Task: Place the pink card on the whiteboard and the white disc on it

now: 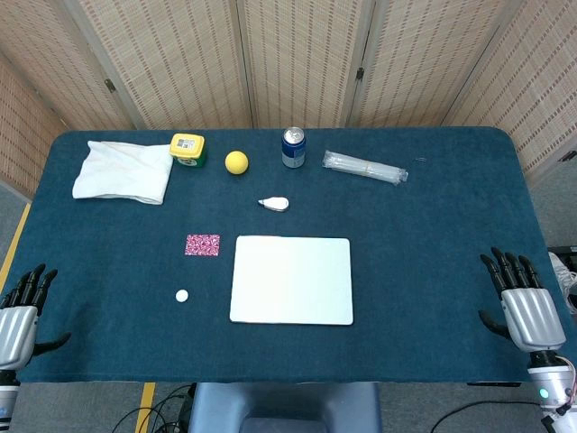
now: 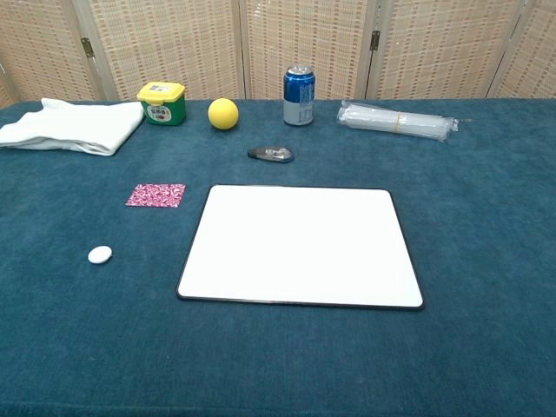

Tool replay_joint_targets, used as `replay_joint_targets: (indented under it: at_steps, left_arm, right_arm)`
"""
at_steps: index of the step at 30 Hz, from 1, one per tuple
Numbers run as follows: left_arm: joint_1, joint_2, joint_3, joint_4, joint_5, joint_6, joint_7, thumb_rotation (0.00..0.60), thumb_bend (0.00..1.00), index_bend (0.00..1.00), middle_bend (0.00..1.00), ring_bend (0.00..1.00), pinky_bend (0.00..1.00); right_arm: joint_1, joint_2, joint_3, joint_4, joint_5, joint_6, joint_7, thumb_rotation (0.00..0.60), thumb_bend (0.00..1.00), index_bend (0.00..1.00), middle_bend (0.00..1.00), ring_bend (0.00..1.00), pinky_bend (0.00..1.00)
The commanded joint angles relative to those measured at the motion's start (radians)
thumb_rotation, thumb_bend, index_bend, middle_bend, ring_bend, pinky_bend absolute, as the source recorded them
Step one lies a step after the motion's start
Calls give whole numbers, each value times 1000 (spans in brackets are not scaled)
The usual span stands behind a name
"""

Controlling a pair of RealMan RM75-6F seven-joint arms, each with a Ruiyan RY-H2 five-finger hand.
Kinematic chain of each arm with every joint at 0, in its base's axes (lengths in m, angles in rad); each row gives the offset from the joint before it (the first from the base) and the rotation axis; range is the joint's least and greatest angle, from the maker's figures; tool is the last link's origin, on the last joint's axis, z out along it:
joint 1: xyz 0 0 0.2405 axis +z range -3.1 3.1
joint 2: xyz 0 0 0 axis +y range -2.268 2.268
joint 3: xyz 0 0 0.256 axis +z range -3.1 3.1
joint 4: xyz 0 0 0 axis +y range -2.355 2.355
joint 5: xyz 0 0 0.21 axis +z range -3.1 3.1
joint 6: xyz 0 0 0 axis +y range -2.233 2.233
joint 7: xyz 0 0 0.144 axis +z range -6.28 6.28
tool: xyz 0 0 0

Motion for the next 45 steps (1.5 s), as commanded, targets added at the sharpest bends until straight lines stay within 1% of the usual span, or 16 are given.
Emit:
replay_joint_targets:
  at_steps: [1,6,12,16,17,18,19,20,21,23,25,27,31,35,40,45]
  left_arm:
    - [-5,1,2,5,1,-11,-7,600,170,0,0,3,219]
    - [5,0,5,-11,-9,1,25,600,170,0,0,6,218]
    - [19,7,18,-67,24,33,42,600,169,0,0,9,219]
    - [22,-2,13,-79,16,44,84,600,170,0,3,18,230]
    - [22,-7,6,-85,15,56,102,600,170,0,32,49,245]
    - [21,-14,-3,-89,17,71,122,600,170,7,113,126,287]
    - [16,-25,-17,-88,27,92,150,600,170,32,241,239,377]
    - [10,-37,-30,-81,38,109,167,600,170,76,381,362,487]
    - [-2,-58,-48,-63,56,127,183,600,170,124,487,456,584]
    - [-24,-90,-76,-34,64,135,184,600,170,284,765,711,842]
    - [-56,-101,-90,-32,63,100,166,600,170,346,915,850,953]
    - [-91,-53,-85,-94,25,-3,173,600,170,371,995,952,1000]
    - [-172,36,-118,-227,-107,-172,254,600,170,311,1000,1000,1000]
    - [-251,44,-156,-297,-265,-288,302,600,170,239,1000,1000,1000]
    - [-351,4,-195,-330,-435,-374,337,600,170,216,1000,1000,1000]
    - [-463,-73,-211,-284,-573,-396,440,600,170,253,1000,1000,1000]
  right_arm:
    - [5,-3,1,1,5,-9,-5,600,156,0,0,0,0]
    - [6,1,-8,-8,-15,-8,-5,600,156,0,0,0,0]
    - [-22,11,-39,-17,-102,63,26,600,157,0,0,0,0]
    - [-20,15,-38,-15,-99,58,39,600,157,0,0,0,0]
    - [-18,17,-36,-17,-98,55,41,600,157,0,0,0,0]
    - [-15,17,-35,-19,-100,53,43,600,158,0,0,0,0]
    - [-11,17,-33,-20,-103,51,41,600,158,0,0,0,0]
    - [-8,16,-33,-19,-104,46,37,600,158,0,0,0,0]
    - [-2,14,-33,-19,-102,34,31,600,158,0,0,0,0]
    - [7,12,-33,-20,-93,11,24,600,158,0,0,0,0]
    - [15,13,-31,-25,-83,-6,26,600,158,0,0,0,0]
    - [16,15,-30,-26,-78,-10,35,600,158,0,0,0,0]
    - [16,18,-29,-22,-78,-6,41,600,158,0,0,0,0]
    - [15,23,-34,-20,-88,-4,55,600,158,0,0,0,0]
    - [20,30,-38,-14,-85,-19,76,600,158,0,0,0,0]
    - [18,44,-44,-15,-97,-13,108,600,158,0,0,0,0]
